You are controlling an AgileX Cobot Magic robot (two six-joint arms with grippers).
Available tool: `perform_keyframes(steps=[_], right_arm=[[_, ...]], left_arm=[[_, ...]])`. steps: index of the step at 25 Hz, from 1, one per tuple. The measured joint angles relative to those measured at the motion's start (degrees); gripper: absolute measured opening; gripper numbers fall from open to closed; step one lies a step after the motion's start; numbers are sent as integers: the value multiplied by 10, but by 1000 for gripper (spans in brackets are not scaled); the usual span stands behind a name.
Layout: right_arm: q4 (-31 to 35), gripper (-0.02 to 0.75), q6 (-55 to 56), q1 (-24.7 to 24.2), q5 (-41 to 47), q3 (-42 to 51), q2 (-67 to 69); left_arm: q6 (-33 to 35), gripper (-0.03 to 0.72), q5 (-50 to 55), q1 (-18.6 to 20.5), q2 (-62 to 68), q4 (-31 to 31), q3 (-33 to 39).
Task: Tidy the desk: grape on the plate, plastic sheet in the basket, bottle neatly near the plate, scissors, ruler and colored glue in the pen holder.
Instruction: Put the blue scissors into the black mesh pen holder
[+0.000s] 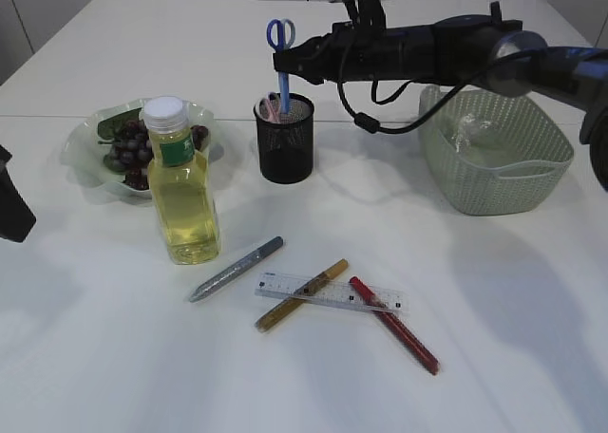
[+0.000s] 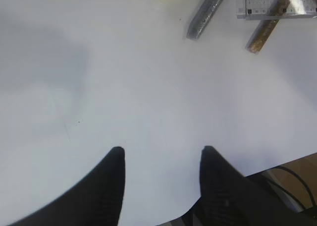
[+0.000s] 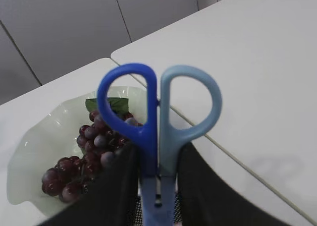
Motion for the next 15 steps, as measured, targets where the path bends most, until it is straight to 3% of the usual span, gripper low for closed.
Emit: perform_keyframes(steps=[5, 11, 15], right_arm=[[-16, 224, -2, 0, 20, 0, 4], [-34, 393, -2, 0, 43, -1, 4], [-68, 433, 51, -1, 41, -1, -8]], left_arm=[[0, 361, 0, 0, 0, 0, 0], [0, 361, 0, 0, 0, 0, 0], [0, 359, 0, 0, 0, 0, 0]])
